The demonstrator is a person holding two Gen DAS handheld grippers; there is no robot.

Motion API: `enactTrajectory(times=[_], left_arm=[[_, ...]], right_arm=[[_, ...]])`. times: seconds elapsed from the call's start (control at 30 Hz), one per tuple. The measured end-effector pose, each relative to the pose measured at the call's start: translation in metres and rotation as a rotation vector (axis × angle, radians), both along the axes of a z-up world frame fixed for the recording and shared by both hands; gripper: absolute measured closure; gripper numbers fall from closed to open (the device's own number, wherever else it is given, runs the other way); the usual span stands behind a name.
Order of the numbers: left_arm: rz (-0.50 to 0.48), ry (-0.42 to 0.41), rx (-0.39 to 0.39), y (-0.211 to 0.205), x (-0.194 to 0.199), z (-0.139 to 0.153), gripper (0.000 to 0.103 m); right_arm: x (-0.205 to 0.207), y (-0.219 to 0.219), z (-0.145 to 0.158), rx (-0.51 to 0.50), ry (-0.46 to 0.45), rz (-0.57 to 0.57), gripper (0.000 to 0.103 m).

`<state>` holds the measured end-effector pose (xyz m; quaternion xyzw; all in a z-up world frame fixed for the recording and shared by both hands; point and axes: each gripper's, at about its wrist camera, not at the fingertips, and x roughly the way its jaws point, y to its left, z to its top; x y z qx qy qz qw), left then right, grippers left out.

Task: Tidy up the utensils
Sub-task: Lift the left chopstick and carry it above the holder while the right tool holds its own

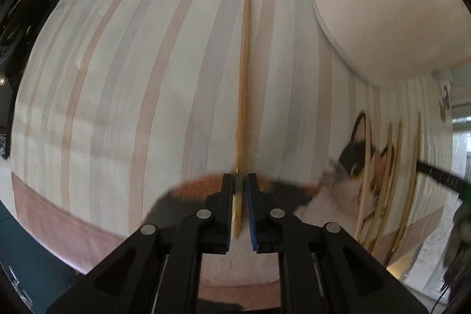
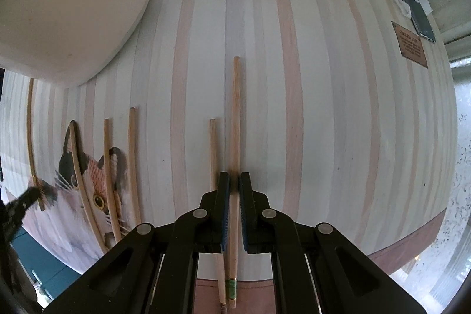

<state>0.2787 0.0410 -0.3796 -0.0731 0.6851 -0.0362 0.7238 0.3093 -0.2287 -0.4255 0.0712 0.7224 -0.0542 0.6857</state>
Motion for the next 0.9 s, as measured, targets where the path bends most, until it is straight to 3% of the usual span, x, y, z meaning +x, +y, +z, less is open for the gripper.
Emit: enactTrajectory(times=[0.07, 0.13, 0.2, 0.3, 0.4, 0.47, 0.53, 0.57, 0.7, 0.73, 0.9], left_arm=[[0.007, -0.013, -0.015, 0.002, 0.016, 0.003, 0.087], [0.013, -0.008, -0.004, 0.000, 0.033, 0.000, 0.073], [-0.001, -0.018, 0.015, -0.004, 0.044, -0.001, 0.068], [-0.038, -0.025, 0.088, -0.014, 0.059, -0.002, 0.068], [-0.065, -0.056, 0.130, -0.021, 0.066, -0.003, 0.072], [-0.071, -0.086, 0.168, -0.024, 0.066, -0.003, 0.089], [-0.066, -0.094, 0.163, -0.024, 0.064, -0.003, 0.098], [-0.062, -0.094, 0.155, -0.022, 0.067, -0.003, 0.098], [-0.057, -0.099, 0.148, -0.008, 0.072, -0.003, 0.098], [-0.060, -0.099, 0.150, -0.016, 0.075, -0.002, 0.098], [-0.061, -0.104, 0.135, -0.041, 0.052, -0.002, 0.099]], right_arm=[[0.003, -0.009, -0.003, 0.005, 0.013, -0.008, 0.095], [0.005, -0.011, -0.004, 0.008, 0.023, -0.019, 0.095], [0.009, -0.014, -0.004, 0.012, 0.026, -0.025, 0.093], [0.015, -0.014, -0.004, 0.019, 0.026, -0.026, 0.086], [0.020, -0.016, -0.005, 0.030, 0.022, -0.018, 0.072], [0.020, -0.008, -0.005, 0.015, 0.020, -0.007, 0.064], [0.021, -0.002, -0.005, -0.006, 0.012, 0.010, 0.062], [0.021, 0.001, -0.004, -0.005, 0.004, 0.004, 0.062], [0.014, -0.005, 0.002, -0.014, -0.029, -0.011, 0.078], [0.012, -0.008, 0.003, -0.015, -0.033, -0.016, 0.093], [0.000, -0.034, 0.006, 0.035, -0.062, -0.057, 0.096]])
